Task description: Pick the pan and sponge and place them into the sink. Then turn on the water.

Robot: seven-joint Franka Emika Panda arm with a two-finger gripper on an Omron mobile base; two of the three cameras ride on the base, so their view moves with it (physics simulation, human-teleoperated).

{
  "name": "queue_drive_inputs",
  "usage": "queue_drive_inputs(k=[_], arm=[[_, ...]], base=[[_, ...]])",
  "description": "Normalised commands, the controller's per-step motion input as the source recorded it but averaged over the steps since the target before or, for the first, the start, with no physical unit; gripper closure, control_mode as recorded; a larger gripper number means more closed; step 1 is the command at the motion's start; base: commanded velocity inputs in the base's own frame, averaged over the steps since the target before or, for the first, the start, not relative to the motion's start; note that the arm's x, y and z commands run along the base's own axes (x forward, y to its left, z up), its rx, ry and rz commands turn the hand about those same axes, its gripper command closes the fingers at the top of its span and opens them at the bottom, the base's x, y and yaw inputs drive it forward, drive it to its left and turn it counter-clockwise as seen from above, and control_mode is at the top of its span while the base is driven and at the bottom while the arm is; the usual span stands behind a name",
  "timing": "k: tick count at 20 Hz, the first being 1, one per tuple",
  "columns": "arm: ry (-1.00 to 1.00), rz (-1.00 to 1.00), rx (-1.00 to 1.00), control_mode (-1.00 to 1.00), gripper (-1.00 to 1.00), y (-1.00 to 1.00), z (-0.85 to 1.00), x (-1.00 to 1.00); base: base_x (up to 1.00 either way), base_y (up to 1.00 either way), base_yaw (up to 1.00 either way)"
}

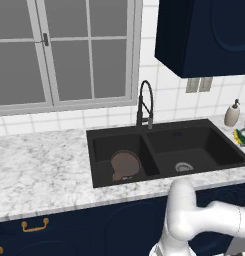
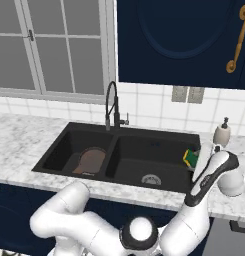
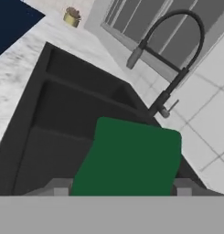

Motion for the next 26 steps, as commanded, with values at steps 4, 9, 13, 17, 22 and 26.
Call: queue_drive_inputs(k=[4,9,13,17,22,26], arm=[[-0.13,0.08,-0.45,-1.00,1.00,1.00,0.43,-0.23],[-0.11,0.04,-0.51,-1.00,1.00,1.00,0.56,-0.39],[-0.13,0.02,-0.45,-1.00,1.00,1.00,0.63,-0.37],[-0.02,0.13,-0.39,-1.00,1.00,1.00,0.78,-0.14],[0.15,0.24,-0.33,-1.00,1.00,1.00,0.71,-0.17],[0.15,0.21,-0.31,-1.00,1.00,1.00,0.58,-0.27]], base=[[0.00,0.00,0.00],[0.00,0.00,0.00],[0.00,0.00,0.00],[0.00,0.00,0.00],[0.00,0.00,0.00],[0.00,0.00,0.00]])
